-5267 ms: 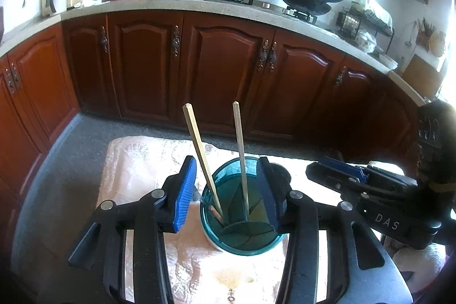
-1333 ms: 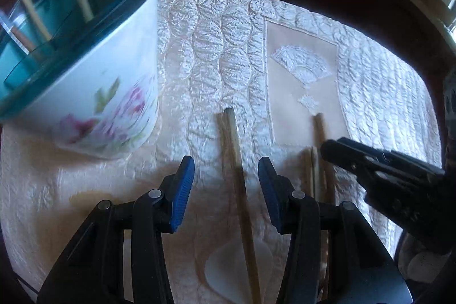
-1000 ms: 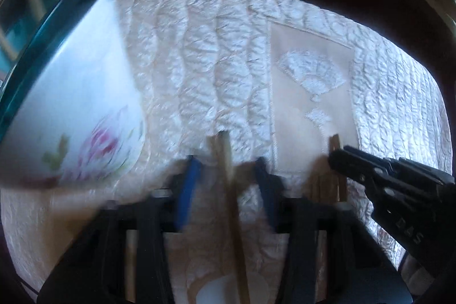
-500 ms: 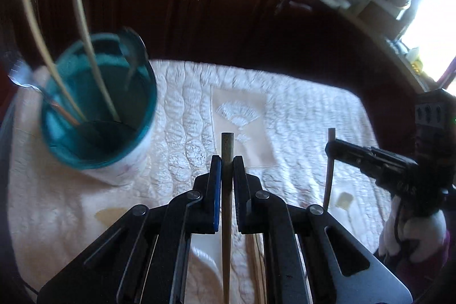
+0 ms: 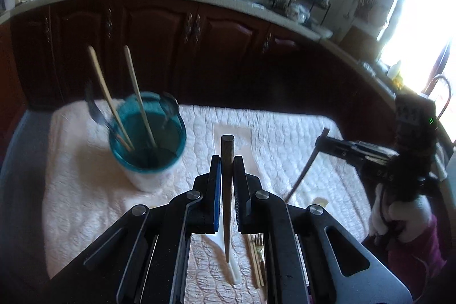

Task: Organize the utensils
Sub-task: 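Lift both chopsticks and carry them over the holder with both tools, then lower the chopsticks into the holder and open both tools, then withdraw both tools toward the white ceramic spoon and remaining chopsticks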

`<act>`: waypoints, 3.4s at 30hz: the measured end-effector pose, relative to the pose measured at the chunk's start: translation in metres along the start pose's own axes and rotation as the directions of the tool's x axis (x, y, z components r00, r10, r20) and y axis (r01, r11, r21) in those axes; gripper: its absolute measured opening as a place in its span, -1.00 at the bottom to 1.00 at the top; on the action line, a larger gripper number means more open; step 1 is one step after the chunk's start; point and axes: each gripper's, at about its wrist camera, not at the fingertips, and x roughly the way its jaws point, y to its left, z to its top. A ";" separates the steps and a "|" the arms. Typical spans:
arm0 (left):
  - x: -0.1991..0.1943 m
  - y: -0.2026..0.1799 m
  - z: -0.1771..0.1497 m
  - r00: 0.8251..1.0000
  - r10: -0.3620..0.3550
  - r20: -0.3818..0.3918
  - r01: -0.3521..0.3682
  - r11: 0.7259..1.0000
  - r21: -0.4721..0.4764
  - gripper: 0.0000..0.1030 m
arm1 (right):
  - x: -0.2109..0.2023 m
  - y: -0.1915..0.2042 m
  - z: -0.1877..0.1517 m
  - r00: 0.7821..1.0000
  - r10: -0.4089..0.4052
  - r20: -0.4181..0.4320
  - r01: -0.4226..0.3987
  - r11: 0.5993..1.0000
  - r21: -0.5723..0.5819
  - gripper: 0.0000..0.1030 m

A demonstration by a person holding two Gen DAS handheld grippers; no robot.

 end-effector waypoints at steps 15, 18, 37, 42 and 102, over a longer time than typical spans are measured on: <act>-0.073 0.050 0.087 0.967 0.121 0.222 -0.105 0.991 -0.084 -0.87 | 0.001 0.062 0.091 0.991 0.064 0.117 -0.048 0.990 -0.132 -0.86; -0.073 0.064 0.101 0.955 0.164 0.247 -0.139 0.983 -0.116 -0.87 | 0.009 0.072 0.105 0.989 0.056 0.133 -0.036 0.988 -0.148 -0.86; 0.030 0.096 0.092 0.918 0.345 0.197 -0.326 0.937 -0.121 -0.87 | 0.116 0.070 0.115 1.000 0.019 0.022 -0.016 0.991 -0.131 -0.86; 0.046 0.100 0.079 0.927 0.343 0.149 -0.328 0.937 -0.119 -0.87 | 0.136 0.065 0.103 0.999 0.025 -0.030 -0.029 0.992 -0.122 -0.86; 0.012 0.017 -0.013 0.935 0.342 0.098 -0.344 0.939 0.002 -0.05 | 0.051 0.049 -0.012 0.996 -0.042 -0.082 0.043 0.999 0.022 -0.26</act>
